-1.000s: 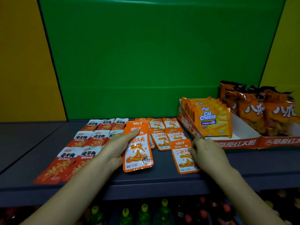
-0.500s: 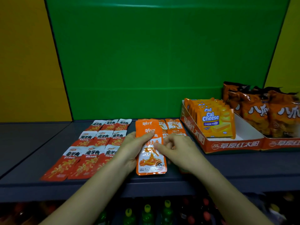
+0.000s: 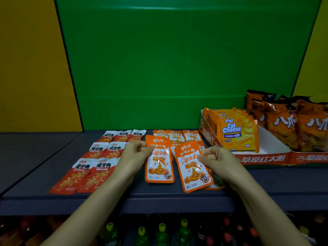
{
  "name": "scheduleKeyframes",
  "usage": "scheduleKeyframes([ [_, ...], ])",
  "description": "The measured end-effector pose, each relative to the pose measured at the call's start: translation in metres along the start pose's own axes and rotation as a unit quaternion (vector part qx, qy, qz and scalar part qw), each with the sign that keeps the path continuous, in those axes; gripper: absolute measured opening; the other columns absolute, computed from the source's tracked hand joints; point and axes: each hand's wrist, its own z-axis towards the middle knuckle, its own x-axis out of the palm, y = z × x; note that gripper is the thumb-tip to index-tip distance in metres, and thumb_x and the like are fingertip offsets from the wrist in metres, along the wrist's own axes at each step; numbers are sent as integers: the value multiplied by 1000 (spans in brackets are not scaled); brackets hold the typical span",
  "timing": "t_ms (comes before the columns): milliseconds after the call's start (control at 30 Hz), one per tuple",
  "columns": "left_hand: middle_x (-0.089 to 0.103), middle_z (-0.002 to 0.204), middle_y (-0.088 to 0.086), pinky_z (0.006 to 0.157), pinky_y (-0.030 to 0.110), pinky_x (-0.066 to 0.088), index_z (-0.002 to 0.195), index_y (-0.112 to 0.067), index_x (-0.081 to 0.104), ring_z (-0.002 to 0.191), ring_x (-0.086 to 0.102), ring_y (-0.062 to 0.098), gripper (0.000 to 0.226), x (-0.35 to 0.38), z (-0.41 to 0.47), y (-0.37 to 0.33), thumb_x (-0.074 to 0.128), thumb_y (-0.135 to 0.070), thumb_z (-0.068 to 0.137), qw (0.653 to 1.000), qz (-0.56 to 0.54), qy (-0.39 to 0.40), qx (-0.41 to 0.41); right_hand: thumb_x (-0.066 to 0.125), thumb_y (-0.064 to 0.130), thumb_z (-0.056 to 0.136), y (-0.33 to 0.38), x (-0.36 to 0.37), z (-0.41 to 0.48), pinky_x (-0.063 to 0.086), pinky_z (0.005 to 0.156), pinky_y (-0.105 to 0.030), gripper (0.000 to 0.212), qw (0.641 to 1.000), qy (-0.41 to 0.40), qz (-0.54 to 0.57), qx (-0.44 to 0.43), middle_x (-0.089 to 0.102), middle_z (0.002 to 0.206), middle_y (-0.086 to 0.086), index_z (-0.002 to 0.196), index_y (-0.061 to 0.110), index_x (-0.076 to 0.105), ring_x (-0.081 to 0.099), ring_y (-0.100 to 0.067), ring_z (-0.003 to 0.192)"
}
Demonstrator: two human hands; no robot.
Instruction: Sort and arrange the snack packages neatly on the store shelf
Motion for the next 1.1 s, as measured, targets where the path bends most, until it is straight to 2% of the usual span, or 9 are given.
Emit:
scheduleKeyframes([
  [33, 67, 86, 14, 80, 42, 57, 80, -9, 55, 81, 69, 25, 16, 1, 4, 2, 58, -19, 91, 999, 36, -4, 7, 62, 22, 88, -1, 2, 2, 53, 63, -27, 12, 1000, -9, -14, 0, 71, 81, -4, 97, 14, 59, 69, -14, 72],
  [100, 66, 83, 12, 81, 41, 56, 81, -12, 57, 84, 68, 26, 12, 4, 8, 8, 61, -20, 89, 993, 112, -5, 24, 61, 24, 89, -1, 6, 6, 55, 72, -31, 22, 998, -29, -56, -5, 71, 94, -9, 108, 14, 58, 69, -20, 87],
  [267, 53, 66, -2, 66, 33, 44, 93, -10, 58, 73, 57, 20, 16, 14, 12, 18, 58, -25, 90, 956, 262, -65, 113, 57, 29, 91, -3, 16, 12, 51, 86, -33, 34, 981, -43, -184, -35, 67, 90, -2, 120, 12, 57, 66, -20, 96],
  [367, 51, 69, -5, 58, 28, 33, 102, -10, 56, 73, 51, 16, 22, 17, 12, 20, 53, -31, 93, 927, 336, -89, 143, 52, 31, 93, -4, 21, 13, 46, 78, -27, 34, 965, -52, -251, -55, 62, 84, 1, 122, 13, 57, 63, -20, 99],
  [467, 62, 90, 4, 69, 31, 42, 109, -8, 55, 86, 57, 21, 30, 18, 14, 23, 49, -34, 95, 909, 383, -84, 138, 50, 31, 94, -4, 23, 11, 48, 83, -32, 35, 950, -71, -296, -71, 66, 111, -7, 124, 14, 55, 61, -24, 104],
  [600, 64, 103, 6, 77, 35, 45, 111, -9, 54, 97, 58, 25, 32, 18, 13, 27, 49, -36, 94, 890, 430, -81, 129, 45, 29, 96, -5, 26, 6, 50, 81, -35, 32, 931, -93, -340, -92, 64, 112, -10, 122, 12, 52, 62, -26, 100],
  [833, 64, 97, 5, 67, 31, 40, 106, -12, 51, 91, 60, 24, 28, 21, 6, 29, 39, -35, 97, 817, 547, -97, 155, 39, 28, 99, -6, 31, -1, 49, 78, -35, 32, 905, -96, -402, -102, 61, 119, -9, 126, 14, 46, 61, -27, 104],
  [933, 64, 97, 5, 63, 30, 38, 101, -12, 51, 89, 61, 24, 26, 22, 6, 26, 37, -34, 97, 788, 585, -96, 166, 39, 27, 98, -7, 33, -1, 48, 75, -33, 29, 883, -104, -444, -116, 63, 117, -7, 124, 14, 47, 62, -25, 102],
  [1100, 65, 97, 5, 62, 29, 38, 98, -12, 55, 88, 62, 24, 28, 22, 6, 21, 37, -34, 95, 765, 617, -94, 158, 38, 26, 98, -7, 34, -1, 36, 64, -28, 26, 847, -123, -496, -147, 65, 109, -5, 115, 13, 53, 63, -23, 97],
])
